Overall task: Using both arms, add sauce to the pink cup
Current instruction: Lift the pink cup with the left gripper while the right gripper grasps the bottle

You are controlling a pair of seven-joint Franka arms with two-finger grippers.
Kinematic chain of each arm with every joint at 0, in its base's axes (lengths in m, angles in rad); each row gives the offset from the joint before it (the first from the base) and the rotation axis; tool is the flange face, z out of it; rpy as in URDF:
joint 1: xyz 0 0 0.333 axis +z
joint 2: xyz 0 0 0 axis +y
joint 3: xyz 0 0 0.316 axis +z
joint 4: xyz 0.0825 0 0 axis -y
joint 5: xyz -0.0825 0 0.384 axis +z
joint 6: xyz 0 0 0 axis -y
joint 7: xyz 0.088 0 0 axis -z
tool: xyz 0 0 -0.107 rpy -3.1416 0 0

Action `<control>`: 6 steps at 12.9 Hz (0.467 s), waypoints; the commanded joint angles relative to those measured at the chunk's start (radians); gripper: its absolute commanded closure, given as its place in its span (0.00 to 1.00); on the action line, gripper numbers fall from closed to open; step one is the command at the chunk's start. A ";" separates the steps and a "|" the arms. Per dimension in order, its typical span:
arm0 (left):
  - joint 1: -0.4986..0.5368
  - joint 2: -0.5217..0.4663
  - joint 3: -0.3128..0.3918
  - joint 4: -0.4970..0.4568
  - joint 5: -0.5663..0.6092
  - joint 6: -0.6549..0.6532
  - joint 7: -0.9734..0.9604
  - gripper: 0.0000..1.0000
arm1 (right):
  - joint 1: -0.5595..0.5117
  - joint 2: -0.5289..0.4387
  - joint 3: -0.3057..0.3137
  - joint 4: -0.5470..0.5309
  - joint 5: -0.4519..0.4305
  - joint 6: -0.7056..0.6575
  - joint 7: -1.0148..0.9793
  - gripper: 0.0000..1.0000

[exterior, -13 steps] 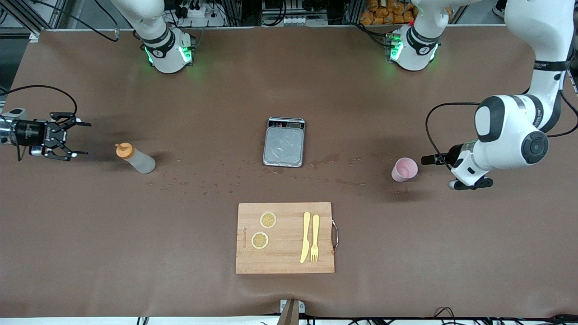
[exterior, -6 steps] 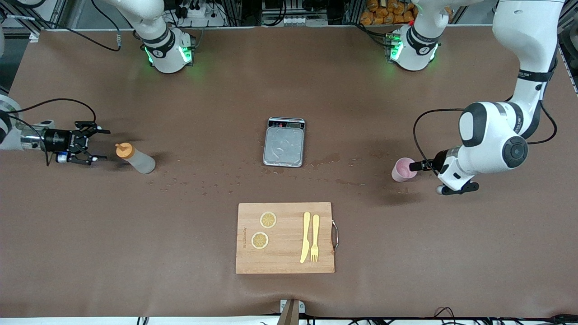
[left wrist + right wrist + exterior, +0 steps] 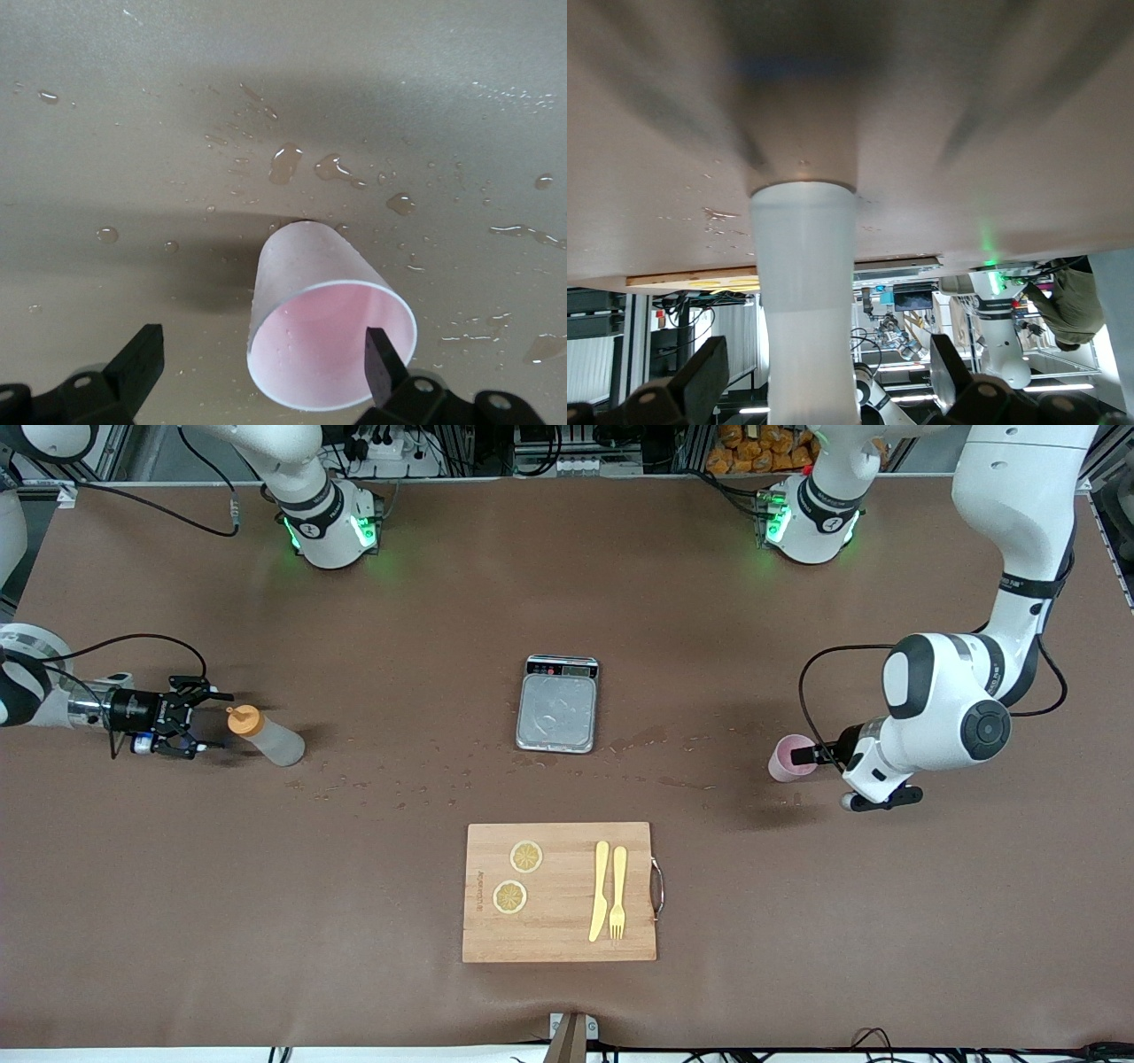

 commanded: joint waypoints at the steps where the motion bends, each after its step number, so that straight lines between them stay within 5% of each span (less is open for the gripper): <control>1: -0.005 0.022 0.003 0.009 -0.008 0.033 -0.005 0.00 | 0.009 0.020 0.008 -0.003 0.053 0.022 -0.029 0.00; 2: -0.005 0.022 0.003 0.008 -0.008 0.036 -0.003 0.04 | 0.015 0.020 0.008 -0.014 0.057 0.037 -0.045 0.00; 3: -0.013 0.022 0.003 0.006 -0.008 0.038 -0.003 0.33 | 0.023 0.020 0.008 -0.026 0.076 0.055 -0.049 0.00; 4: -0.019 0.022 0.003 0.005 -0.008 0.039 -0.003 0.94 | 0.032 0.020 0.008 -0.032 0.089 0.066 -0.050 0.00; 6: -0.019 0.022 0.003 0.003 -0.008 0.038 0.006 1.00 | 0.043 0.022 0.008 -0.046 0.093 0.079 -0.075 0.00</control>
